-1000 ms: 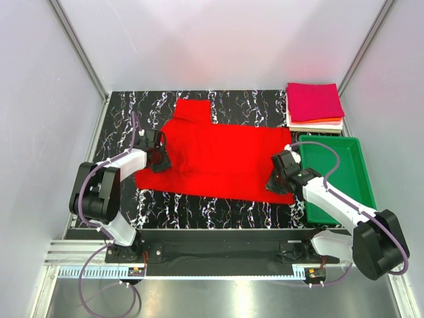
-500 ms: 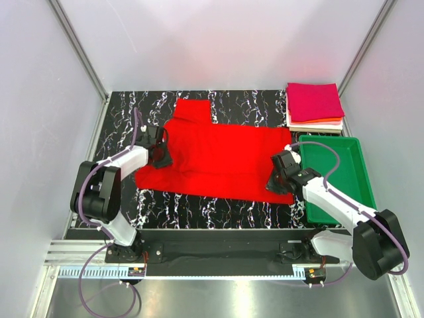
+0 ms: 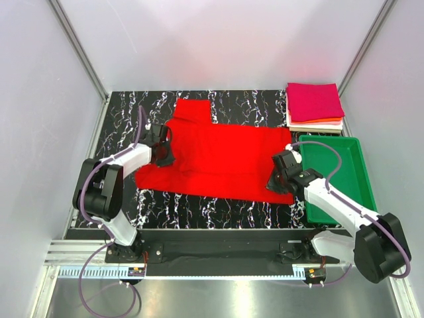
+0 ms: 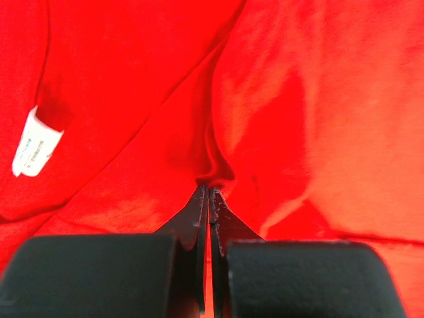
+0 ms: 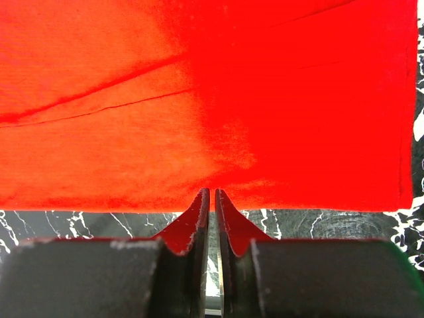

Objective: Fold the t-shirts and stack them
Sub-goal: Fold the tshirt

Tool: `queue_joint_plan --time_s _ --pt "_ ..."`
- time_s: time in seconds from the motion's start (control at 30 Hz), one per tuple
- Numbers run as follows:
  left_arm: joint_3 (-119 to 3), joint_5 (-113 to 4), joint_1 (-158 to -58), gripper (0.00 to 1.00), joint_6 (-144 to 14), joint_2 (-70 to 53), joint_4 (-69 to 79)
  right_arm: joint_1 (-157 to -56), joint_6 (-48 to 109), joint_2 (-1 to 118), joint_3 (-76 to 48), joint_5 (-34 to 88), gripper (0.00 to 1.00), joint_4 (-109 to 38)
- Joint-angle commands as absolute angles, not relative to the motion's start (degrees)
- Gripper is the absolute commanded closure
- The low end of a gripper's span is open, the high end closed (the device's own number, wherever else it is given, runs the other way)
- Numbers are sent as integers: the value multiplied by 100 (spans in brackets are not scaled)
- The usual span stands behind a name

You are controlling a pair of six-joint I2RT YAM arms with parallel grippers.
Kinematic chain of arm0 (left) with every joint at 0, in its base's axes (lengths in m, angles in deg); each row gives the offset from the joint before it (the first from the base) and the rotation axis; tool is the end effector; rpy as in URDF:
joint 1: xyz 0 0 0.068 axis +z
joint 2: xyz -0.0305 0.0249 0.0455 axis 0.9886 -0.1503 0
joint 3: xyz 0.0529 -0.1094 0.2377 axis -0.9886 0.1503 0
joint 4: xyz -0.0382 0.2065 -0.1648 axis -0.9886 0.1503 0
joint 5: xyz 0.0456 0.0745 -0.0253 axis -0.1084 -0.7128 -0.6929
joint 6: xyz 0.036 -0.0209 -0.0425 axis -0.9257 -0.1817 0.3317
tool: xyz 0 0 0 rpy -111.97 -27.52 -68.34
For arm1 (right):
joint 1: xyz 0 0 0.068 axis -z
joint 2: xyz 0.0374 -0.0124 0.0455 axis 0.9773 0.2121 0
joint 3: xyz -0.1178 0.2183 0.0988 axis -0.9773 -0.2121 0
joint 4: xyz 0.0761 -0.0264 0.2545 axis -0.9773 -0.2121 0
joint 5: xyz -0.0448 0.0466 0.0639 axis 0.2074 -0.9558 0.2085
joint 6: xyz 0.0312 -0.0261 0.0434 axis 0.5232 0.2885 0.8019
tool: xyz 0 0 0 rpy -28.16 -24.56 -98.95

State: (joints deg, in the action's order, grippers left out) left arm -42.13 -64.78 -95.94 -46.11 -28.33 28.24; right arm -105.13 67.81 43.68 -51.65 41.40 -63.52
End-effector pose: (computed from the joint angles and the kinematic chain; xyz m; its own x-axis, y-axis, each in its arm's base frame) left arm 0.3241 -0.0825 0.1552 -0.8450 -0.3039 -0.4401 -0.2263 0.9487 -0.2207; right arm 0.2062 0.1012 0.1860 -0.8132 0.3585 -0.4585 0.2293 0.9214 0.3136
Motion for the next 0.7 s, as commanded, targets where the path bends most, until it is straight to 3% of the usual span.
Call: queue_joint_plan --time_s 0.0,0.67 --pt "-4606 -6551 -9726 100 -4601 -2735 2689 -10535 6777 4191 -5005 4274 86 -6377" --pt "-5616 -5752 -10403 100 -4688 -3209 1925 -10535 6750 4086 -4962 4292 86 -6403"
